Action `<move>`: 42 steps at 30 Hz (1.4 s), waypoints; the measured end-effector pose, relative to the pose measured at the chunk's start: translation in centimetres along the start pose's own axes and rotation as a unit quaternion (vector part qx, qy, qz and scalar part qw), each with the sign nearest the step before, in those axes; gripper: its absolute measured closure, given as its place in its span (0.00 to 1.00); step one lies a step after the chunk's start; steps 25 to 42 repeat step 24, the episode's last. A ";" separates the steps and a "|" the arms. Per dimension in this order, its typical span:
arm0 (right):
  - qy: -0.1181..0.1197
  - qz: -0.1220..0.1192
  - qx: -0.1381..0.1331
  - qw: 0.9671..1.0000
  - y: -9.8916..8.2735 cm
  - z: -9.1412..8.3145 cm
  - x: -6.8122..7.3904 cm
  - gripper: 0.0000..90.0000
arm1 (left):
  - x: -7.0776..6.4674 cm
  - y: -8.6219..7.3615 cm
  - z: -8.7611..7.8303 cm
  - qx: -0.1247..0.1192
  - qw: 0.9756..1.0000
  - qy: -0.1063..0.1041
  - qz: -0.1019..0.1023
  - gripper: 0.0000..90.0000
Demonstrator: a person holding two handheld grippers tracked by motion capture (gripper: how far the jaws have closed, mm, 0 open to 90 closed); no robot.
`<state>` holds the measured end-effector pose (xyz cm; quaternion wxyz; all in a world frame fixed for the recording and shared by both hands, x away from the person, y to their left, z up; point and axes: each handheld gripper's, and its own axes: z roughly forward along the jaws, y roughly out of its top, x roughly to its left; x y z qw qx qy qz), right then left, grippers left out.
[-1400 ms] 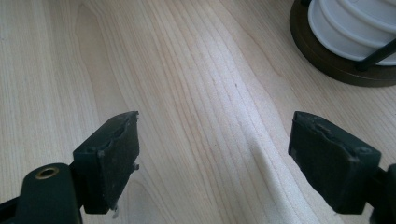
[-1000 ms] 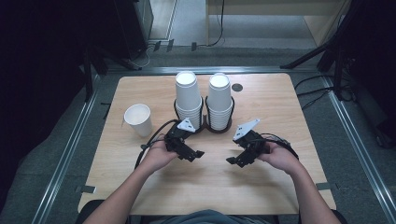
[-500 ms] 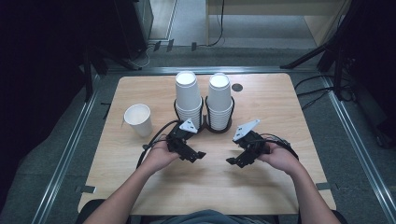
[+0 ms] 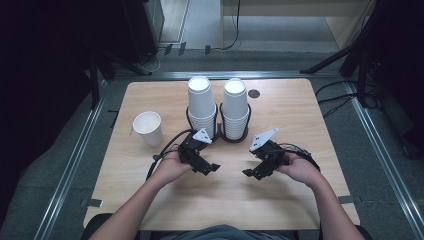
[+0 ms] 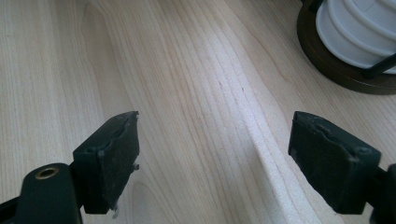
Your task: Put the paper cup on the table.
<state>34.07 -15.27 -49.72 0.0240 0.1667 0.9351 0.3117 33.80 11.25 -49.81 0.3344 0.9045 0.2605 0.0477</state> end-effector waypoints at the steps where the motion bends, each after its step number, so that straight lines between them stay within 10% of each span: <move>1: 0.000 0.000 0.000 1.000 0.0 0.0 0.0 0.18 | 0.0 0.0 0.0 0.000 1.000 0.000 0.001 0.00; 42: -0.001 -0.007 0.005 1.000 -0.1 0.1 0.0 0.18 | 0.0 -0.3 0.5 0.010 1.000 0.000 -0.006 0.00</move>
